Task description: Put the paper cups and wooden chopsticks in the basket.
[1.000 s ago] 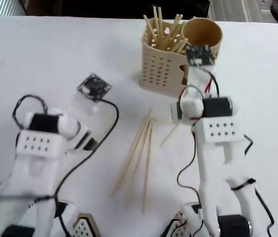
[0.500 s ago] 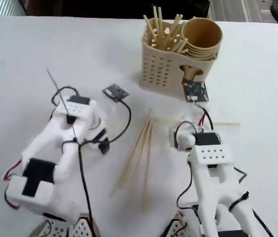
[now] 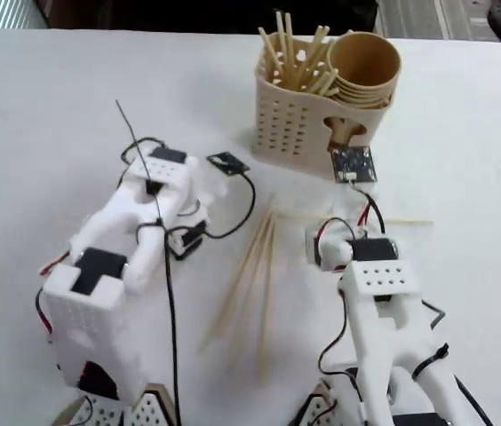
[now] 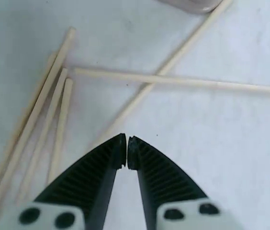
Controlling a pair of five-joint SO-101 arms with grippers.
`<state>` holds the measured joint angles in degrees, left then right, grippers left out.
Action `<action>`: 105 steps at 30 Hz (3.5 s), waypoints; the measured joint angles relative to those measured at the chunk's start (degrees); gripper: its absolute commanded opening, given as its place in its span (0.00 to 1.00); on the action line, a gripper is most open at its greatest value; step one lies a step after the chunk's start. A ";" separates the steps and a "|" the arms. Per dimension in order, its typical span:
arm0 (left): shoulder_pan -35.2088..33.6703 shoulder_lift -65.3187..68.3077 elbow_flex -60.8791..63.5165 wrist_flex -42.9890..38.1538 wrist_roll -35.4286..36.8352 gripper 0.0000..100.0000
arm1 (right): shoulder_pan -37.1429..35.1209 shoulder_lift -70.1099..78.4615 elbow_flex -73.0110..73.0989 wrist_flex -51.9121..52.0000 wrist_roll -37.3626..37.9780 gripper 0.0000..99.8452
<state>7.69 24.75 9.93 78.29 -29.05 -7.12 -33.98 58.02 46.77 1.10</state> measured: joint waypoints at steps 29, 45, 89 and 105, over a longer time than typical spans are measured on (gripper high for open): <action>0.00 -37.63 -36.75 18.99 1.05 0.02 | -2.90 -0.09 1.67 0.35 0.00 0.02; 13.89 -33.23 -43.96 -17.23 13.89 0.02 | -8.53 -0.09 5.19 0.35 0.00 0.02; 15.21 -3.87 -43.87 -36.31 22.51 0.21 | -13.98 -0.09 5.19 2.90 1.67 0.02; 15.12 -11.25 -56.00 0.97 16.70 0.21 | -10.55 -2.02 5.19 2.90 1.67 0.02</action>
<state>22.81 13.49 -46.07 79.25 -12.35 -17.67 -36.00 63.21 49.67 2.77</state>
